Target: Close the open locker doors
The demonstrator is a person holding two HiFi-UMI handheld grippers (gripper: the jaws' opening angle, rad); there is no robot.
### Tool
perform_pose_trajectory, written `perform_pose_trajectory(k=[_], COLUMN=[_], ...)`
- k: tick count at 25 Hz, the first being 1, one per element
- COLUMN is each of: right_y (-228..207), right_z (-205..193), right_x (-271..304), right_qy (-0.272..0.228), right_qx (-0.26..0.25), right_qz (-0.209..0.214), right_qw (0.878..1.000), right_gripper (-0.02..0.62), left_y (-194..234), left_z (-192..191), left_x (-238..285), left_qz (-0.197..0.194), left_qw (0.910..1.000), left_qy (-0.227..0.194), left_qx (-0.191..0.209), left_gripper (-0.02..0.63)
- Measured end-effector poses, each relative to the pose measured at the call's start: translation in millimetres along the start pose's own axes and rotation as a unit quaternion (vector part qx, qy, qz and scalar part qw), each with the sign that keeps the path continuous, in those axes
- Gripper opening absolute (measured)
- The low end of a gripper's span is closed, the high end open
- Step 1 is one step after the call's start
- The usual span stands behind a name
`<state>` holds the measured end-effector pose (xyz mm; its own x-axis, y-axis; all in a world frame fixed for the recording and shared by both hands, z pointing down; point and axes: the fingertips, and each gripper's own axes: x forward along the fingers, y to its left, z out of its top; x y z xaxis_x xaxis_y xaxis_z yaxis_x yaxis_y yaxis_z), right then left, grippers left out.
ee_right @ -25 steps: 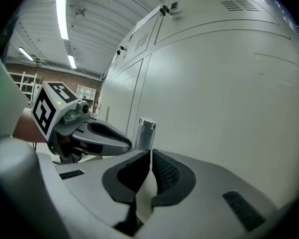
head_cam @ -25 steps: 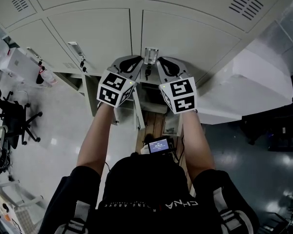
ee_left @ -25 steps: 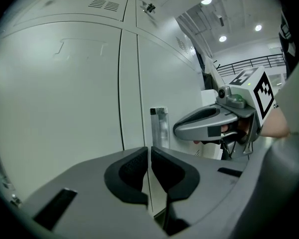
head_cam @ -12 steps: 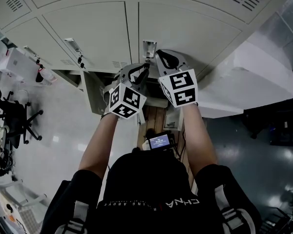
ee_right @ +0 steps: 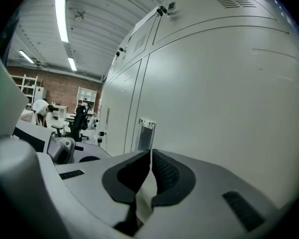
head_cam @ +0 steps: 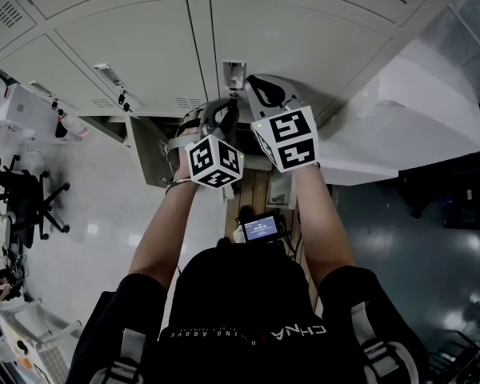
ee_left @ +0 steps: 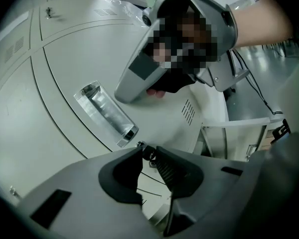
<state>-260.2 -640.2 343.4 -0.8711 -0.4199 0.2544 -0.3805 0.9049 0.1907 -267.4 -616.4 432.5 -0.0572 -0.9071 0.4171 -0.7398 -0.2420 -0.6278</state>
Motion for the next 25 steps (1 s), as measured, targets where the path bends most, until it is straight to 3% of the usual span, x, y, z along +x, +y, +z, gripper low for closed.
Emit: perform_pose_trajectory(k=[16, 25], right_y=[-0.9, -0.7], right_z=[-0.6, -0.5], right_x=[0.2, 0.1], right_qy=[0.0, 0.003], right_qx=[0.0, 0.0], right_qz=[-0.002, -0.004], right_qw=[1.0, 1.0], right_gripper=[0.038, 0.038], left_y=[0.8, 2.0], left_z=[1.0, 0.3], left_x=[5.1, 4.8], left_qz=[0.017, 0.007], left_qw=[0.9997, 0.9958], left_qy=[0.008, -0.013], left_qx=[0.013, -0.09], left_gripper=[0.061, 0.055])
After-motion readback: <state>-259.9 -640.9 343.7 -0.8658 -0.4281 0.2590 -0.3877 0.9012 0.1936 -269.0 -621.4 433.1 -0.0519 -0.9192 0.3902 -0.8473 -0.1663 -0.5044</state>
